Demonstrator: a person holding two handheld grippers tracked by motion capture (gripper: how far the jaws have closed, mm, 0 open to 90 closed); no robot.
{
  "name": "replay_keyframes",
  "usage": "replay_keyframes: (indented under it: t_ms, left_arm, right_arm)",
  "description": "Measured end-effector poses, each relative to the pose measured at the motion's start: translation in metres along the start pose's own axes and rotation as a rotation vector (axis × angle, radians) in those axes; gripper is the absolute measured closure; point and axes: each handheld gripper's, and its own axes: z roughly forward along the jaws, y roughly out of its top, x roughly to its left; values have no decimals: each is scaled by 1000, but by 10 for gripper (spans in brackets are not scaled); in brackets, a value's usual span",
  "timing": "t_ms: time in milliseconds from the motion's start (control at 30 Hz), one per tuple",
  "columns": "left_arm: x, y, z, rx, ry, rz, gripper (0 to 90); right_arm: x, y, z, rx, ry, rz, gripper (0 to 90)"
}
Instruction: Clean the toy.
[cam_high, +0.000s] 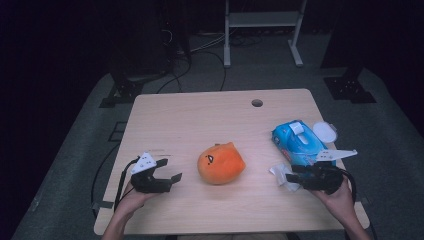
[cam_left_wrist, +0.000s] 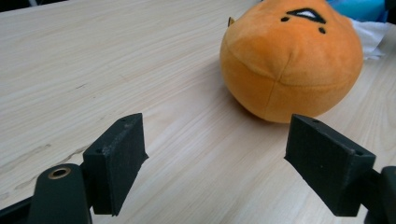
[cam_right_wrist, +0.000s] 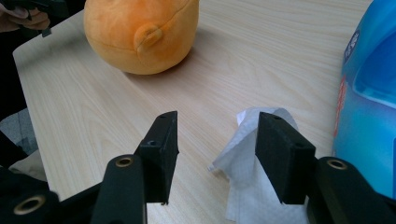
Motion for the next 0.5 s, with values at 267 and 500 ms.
replay_keyframes:
  t_ms: [267, 500]
  left_arm:
    - [4, -9, -3, 3, 9, -25, 188]
    - [2, -20, 1, 49, 9, -31, 169]
  right_arm:
    - [0, -2, 0, -4, 0, 2, 471]
    - [1, -5, 2, -3, -4, 2, 455]
